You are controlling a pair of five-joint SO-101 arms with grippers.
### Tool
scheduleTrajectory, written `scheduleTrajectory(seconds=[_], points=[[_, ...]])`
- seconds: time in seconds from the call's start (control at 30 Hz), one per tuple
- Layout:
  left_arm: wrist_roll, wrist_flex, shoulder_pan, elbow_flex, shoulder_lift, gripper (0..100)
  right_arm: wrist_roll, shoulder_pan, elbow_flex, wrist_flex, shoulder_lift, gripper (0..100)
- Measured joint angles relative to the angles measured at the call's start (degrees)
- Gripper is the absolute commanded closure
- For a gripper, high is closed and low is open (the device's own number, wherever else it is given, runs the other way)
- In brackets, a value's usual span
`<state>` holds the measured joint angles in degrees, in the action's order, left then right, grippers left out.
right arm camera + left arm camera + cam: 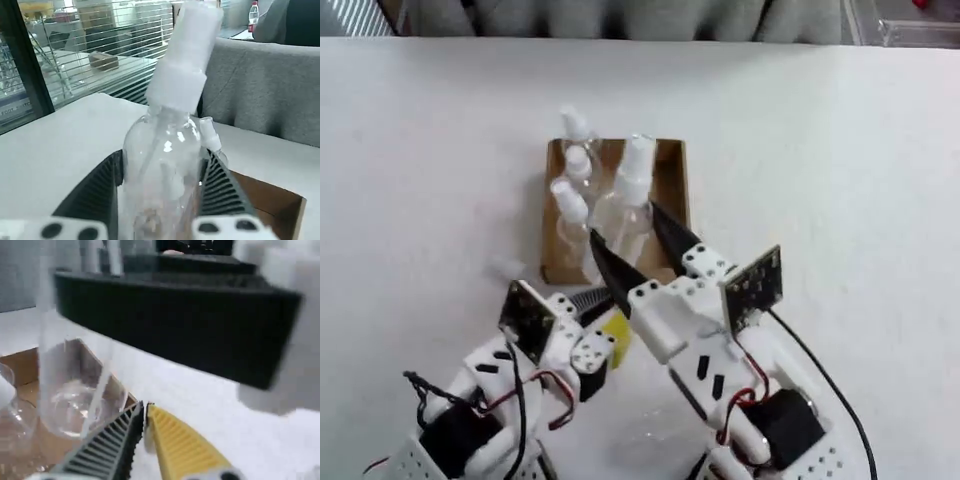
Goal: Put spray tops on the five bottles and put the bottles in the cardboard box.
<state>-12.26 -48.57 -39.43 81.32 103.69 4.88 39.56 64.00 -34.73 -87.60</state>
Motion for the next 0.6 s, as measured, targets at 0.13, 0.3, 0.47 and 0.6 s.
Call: scheduleTrajectory(seconds=[0.13, 0.3, 0.47, 0.6], points=[[-0.1, 1.8, 4.8, 0.0, -0.1, 98, 0.0, 0.0, -0.6, -4.1, -4.8, 98.4], [-0.1, 1.9, 7.0, 1.6, -0.2, 98, 0.0, 1.0, -1.1, -6.8, -7.6, 98.4], [-0.1, 1.9, 7.5, 1.8, 0.1, 98, 0.0, 0.1, -1.1, -4.2, -5.1, 98.4], [0.1, -2.5, 7.7, 1.8, 0.2, 98, -0.4, -5.4, -1.1, 2.4, 1.1, 98.4]])
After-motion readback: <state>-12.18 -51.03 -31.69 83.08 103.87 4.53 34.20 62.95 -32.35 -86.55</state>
